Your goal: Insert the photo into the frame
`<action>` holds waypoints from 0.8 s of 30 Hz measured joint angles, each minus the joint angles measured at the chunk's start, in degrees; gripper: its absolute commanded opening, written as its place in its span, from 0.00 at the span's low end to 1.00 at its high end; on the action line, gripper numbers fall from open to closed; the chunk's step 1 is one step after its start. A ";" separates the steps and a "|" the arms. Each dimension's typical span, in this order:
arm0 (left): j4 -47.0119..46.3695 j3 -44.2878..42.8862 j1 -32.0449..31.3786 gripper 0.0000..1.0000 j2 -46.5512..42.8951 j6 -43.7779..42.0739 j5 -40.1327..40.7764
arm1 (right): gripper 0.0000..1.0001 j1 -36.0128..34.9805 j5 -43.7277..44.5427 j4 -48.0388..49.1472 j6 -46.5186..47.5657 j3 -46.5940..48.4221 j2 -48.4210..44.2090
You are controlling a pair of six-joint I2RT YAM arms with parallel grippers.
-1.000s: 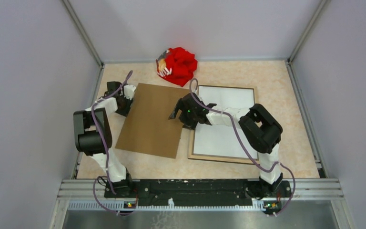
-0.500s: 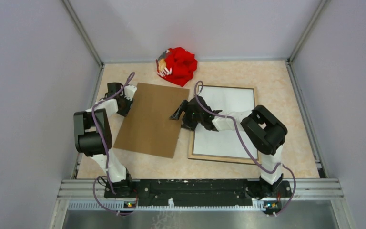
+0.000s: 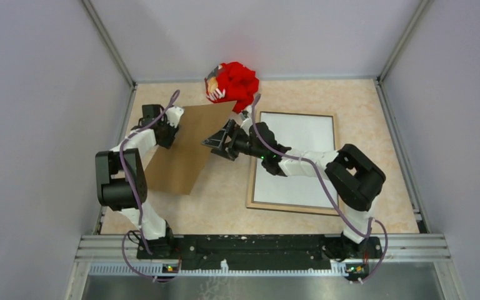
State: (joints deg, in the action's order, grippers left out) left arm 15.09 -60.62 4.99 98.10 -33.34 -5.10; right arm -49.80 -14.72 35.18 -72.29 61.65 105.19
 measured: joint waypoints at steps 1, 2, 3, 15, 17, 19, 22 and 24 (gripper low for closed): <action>0.04 -0.02 0.00 0.52 -0.11 0.00 -0.20 | 0.77 -0.24 -0.39 0.44 -0.09 0.31 0.00; 0.02 -0.04 0.00 0.52 -0.15 0.02 -0.44 | 0.77 -0.44 -0.68 1.14 -0.35 0.39 0.00; 0.04 -0.09 0.00 0.52 -0.24 0.02 -0.76 | 0.77 -0.50 -1.03 1.73 -0.68 0.39 0.00; 4.98 -2.89 -0.24 0.51 -0.33 0.96 -7.67 | 0.76 -1.36 -5.09 8.41 -4.48 5.77 7.15; 6.14 -3.48 -0.55 0.51 -0.39 1.27 -8.81 | 0.68 -1.49 -5.31 7.76 -3.85 7.74 7.74; 6.75 -3.85 -0.72 0.50 -0.79 1.68 -9.68 | 0.56 -1.53 -5.22 6.32 -2.82 9.97 7.76; 8.44 -3.87 -1.55 0.50 -1.84 2.23 -11.78 | 0.44 -1.57 -4.39 4.17 -1.79 11.15 7.23; 8.83 -3.80 -2.05 0.50 -1.99 2.16 -11.67 | 0.41 -1.57 -4.20 2.08 -1.70 10.88 6.10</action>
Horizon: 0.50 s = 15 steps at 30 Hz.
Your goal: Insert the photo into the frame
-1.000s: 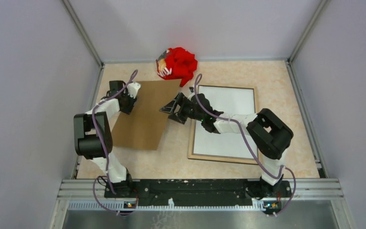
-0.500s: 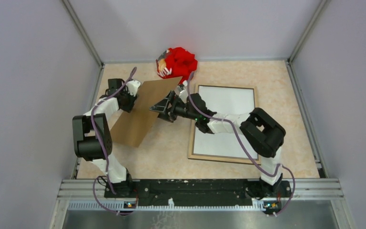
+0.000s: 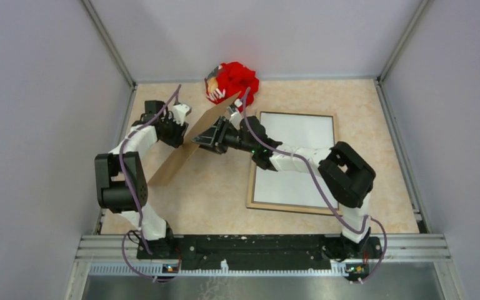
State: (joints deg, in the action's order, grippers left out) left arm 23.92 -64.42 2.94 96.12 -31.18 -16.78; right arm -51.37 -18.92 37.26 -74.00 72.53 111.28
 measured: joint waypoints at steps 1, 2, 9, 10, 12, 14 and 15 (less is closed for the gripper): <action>0.00 0.00 0.02 0.50 0.00 0.02 -0.07 | 0.40 -0.02 0.42 -1.40 0.11 -0.66 -0.96; 0.09 0.04 0.00 0.50 0.00 0.07 -0.15 | 0.39 -0.09 0.94 -2.82 0.37 -1.60 -2.12; 1.22 0.50 -0.37 0.56 0.00 0.90 -1.25 | 0.11 -0.28 3.43 -13.31 3.23 -4.37 -7.56; 1.44 0.50 -0.42 0.61 0.00 1.01 -1.36 | 0.06 -0.28 3.72 -14.67 3.61 -4.39 -8.07; 2.27 0.15 -0.42 0.71 0.00 1.31 -1.27 | 0.00 -0.28 4.20 -18.45 5.31 -4.37 -9.33; 4.70 -1.07 -0.44 0.92 -0.02 1.79 -1.38 | 0.00 -0.26 4.90 -22.84 7.76 -4.22 -10.47; 6.16 -1.99 -0.46 0.98 -0.07 2.14 -1.57 | 0.00 -0.24 5.29 -25.05 9.22 -4.00 -10.82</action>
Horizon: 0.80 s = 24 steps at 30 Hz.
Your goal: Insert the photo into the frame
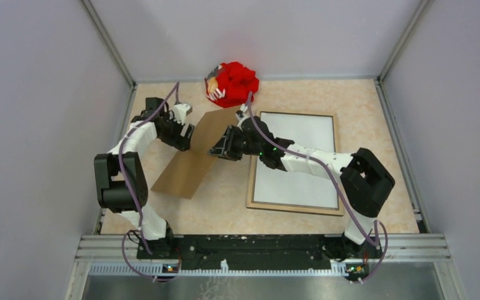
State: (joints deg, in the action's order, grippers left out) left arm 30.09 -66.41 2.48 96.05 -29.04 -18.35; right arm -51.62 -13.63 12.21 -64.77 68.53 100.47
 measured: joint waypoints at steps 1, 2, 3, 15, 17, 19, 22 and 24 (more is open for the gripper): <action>2.12 -1.40 -0.04 0.98 -0.04 0.72 -0.31 | 0.00 0.02 0.39 -2.16 1.51 0.52 -0.15; 3.65 -2.49 -0.11 0.98 -0.17 1.03 -0.85 | 0.00 0.02 1.03 -5.27 2.82 1.40 -0.17; 5.05 -3.78 -0.28 0.98 -0.46 1.22 -0.59 | 0.00 0.02 2.10 -9.88 3.65 2.43 -0.24; 18.56 -16.37 -1.55 0.98 -7.82 3.30 -7.30 | 0.00 1.25 10.80 -30.08 24.98 13.07 -10.86; 20.74 -17.99 -1.53 0.98 -8.22 2.38 -9.25 | 0.00 1.42 13.11 -32.89 29.05 14.29 -12.57; 23.12 -19.74 -1.51 0.98 -9.05 0.55 -12.07 | 0.00 1.42 15.98 -36.02 33.53 15.65 -14.34; 24.98 -21.03 -1.51 0.99 -11.87 -2.21 -15.34 | 0.00 1.42 20.37 -39.60 40.44 18.25 -16.63; 25.88 -21.70 -1.51 0.99 -15.10 -4.74 -17.44 | 0.00 1.40 23.02 -40.52 45.05 19.15 -18.27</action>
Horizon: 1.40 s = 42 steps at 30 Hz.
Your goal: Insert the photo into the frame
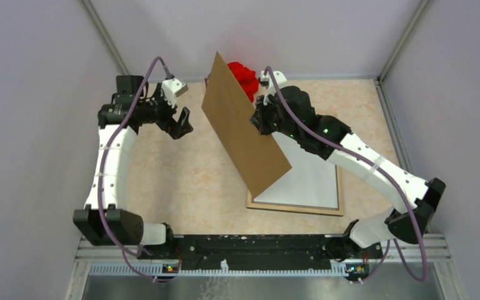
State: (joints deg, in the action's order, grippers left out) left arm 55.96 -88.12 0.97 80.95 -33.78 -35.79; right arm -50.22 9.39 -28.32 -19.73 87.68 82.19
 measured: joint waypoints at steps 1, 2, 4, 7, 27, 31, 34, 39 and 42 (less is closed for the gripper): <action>0.26 -0.35 0.00 0.99 -2.08 -1.38 -1.05 | 0.00 -0.04 1.11 -0.42 2.27 0.37 -0.92; 0.39 -0.76 0.00 0.99 -4.35 -2.71 -1.97 | 0.00 -0.04 1.99 -1.55 4.28 0.61 -1.90; 0.44 -1.60 0.00 0.99 -7.96 -4.59 -3.48 | 0.00 -0.26 3.91 -1.84 7.76 0.61 -3.74; 0.74 -2.56 0.00 0.99 -12.87 -8.48 -6.95 | 0.00 -0.24 4.68 -2.64 10.73 2.19 -4.76; 5.20 -5.25 -3.26 0.98 -19.32 -50.86 -19.28 | 0.00 -8.04 1.11 -28.26 12.26 30.36 13.33; 9.27 -5.16 -3.98 0.98 -18.91 -58.12 -17.46 | 0.00 -10.71 0.98 -33.09 12.68 32.96 15.96; 11.54 -2.62 -4.11 0.97 -18.97 -61.64 -15.89 | 0.00 -12.22 0.85 -35.78 13.11 35.85 18.51; 15.96 0.02 -4.15 0.92 -18.69 -65.83 -12.94 | 0.00 -14.67 0.81 -36.72 13.94 36.09 19.45; 18.36 0.07 -4.20 0.90 -18.25 -67.73 -11.26 | 0.00 -16.02 0.52 -36.63 14.23 36.09 19.45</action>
State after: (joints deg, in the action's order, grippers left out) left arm 74.32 -88.05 -3.22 62.70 -101.51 -47.05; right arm -66.24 9.91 -64.95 -5.50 123.76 101.65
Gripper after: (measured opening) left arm 0.918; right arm 0.014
